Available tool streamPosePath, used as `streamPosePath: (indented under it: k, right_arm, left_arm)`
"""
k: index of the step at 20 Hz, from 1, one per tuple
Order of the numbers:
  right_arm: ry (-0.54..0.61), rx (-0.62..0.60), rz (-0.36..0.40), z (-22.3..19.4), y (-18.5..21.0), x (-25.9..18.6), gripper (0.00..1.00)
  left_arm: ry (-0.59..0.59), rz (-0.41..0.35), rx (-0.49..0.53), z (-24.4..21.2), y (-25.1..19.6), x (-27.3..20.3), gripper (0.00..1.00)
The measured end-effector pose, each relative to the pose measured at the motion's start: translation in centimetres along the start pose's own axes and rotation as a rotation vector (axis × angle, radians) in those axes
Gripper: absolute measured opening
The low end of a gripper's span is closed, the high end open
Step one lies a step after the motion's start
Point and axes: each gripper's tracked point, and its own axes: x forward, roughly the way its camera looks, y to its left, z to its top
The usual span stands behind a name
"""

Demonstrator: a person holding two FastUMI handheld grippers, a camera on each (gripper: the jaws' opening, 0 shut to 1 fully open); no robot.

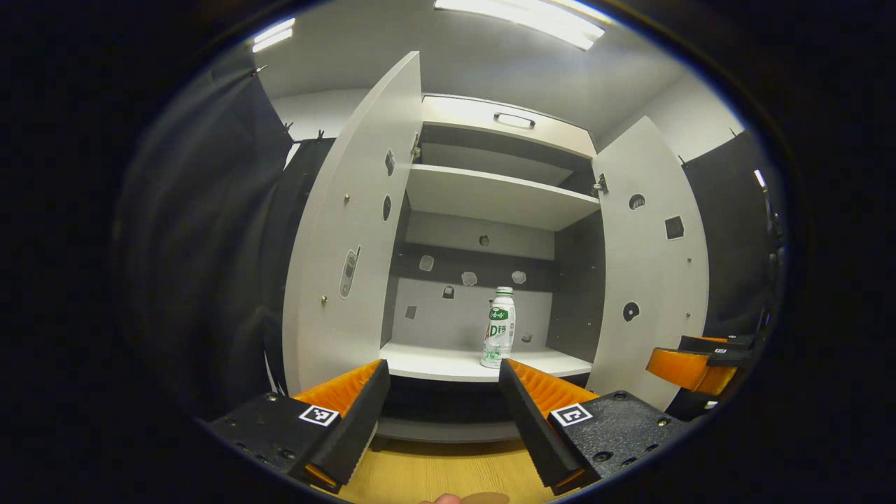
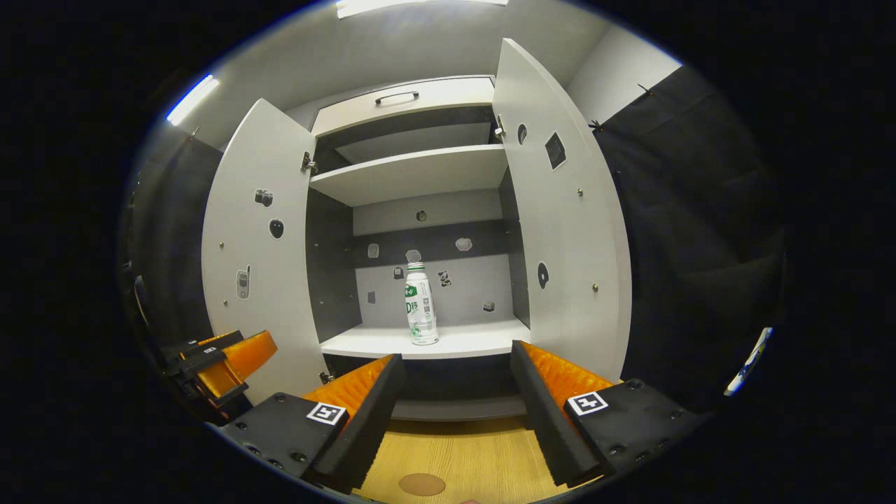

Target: Grasp the bottle in the cabinet with the left hand and place it on the coaster, then close the right door with the right hand and the left door with the left hand.

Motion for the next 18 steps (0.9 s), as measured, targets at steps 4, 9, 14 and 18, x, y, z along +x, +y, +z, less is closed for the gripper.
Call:
streamPosePath:
  k: [4,9,14,18]
  right_arm:
    - [0.002,0.001,0.002,0.0,0.1,-0.1,0.99]
    - [0.008,0.002,-0.003,-0.2,-0.2,-0.1,0.99]
    - [0.009,-0.001,-0.027,-0.4,-1.4,-0.4,0.99]
    - [-0.001,0.005,-0.067,0.1,-3.0,-0.9,1.00]
  left_arm:
    - [-0.009,-0.004,-0.003,0.4,-0.1,0.3,0.95]
    - [-0.010,-0.081,-0.023,1.1,-2.0,2.3,0.95]
    - [0.041,-0.229,-0.038,1.2,-5.9,7.6,0.95]
    - [0.077,-0.313,-0.075,0.6,-9.3,13.4,0.95]
